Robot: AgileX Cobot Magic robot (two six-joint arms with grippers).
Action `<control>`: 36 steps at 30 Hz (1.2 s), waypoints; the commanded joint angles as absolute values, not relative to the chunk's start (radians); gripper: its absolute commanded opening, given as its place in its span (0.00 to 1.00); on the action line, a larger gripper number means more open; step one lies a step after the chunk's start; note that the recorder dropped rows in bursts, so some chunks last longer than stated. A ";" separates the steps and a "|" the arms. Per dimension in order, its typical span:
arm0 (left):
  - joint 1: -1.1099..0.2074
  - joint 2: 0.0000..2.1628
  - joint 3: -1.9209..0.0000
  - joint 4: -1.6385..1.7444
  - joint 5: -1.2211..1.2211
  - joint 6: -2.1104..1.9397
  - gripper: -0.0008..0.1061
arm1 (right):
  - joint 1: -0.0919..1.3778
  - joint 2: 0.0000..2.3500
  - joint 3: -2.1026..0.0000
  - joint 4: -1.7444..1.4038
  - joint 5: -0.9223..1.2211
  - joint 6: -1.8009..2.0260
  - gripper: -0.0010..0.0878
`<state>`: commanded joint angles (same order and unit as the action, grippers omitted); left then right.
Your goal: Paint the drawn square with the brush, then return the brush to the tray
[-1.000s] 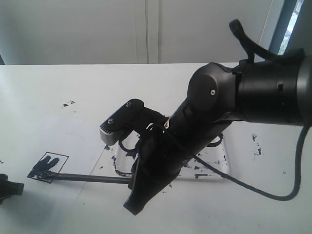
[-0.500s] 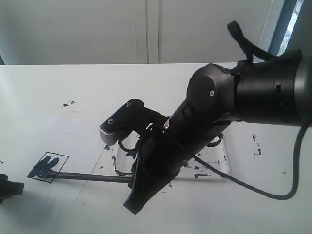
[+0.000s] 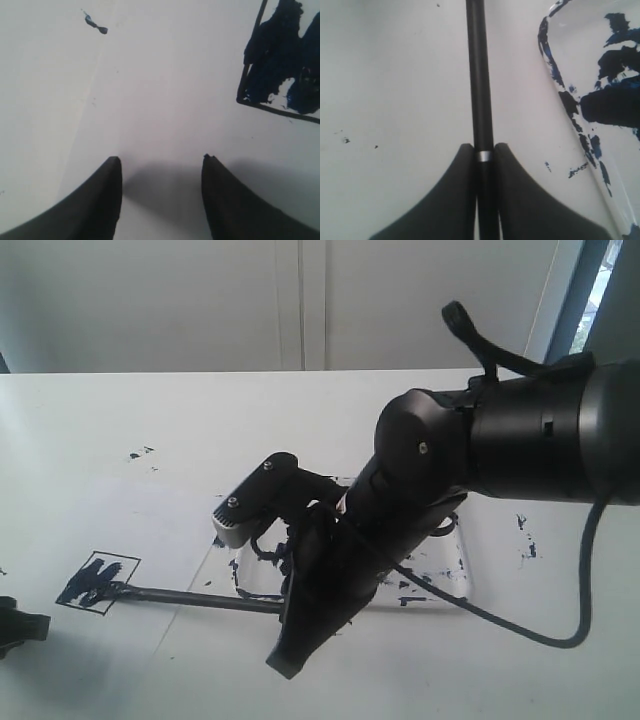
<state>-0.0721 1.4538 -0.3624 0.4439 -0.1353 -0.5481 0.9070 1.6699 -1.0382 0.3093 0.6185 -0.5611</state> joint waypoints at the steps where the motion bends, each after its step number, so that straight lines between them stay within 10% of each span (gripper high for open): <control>1: -0.072 1.454 -0.362 0.444 -0.135 -0.548 0.51 | 0.907 1.670 -1.038 0.296 0.616 -0.552 0.01; 36: -0.072 1.454 -0.362 0.444 -0.139 -0.546 0.51 | 0.907 1.666 -1.040 0.345 0.651 -0.608 0.01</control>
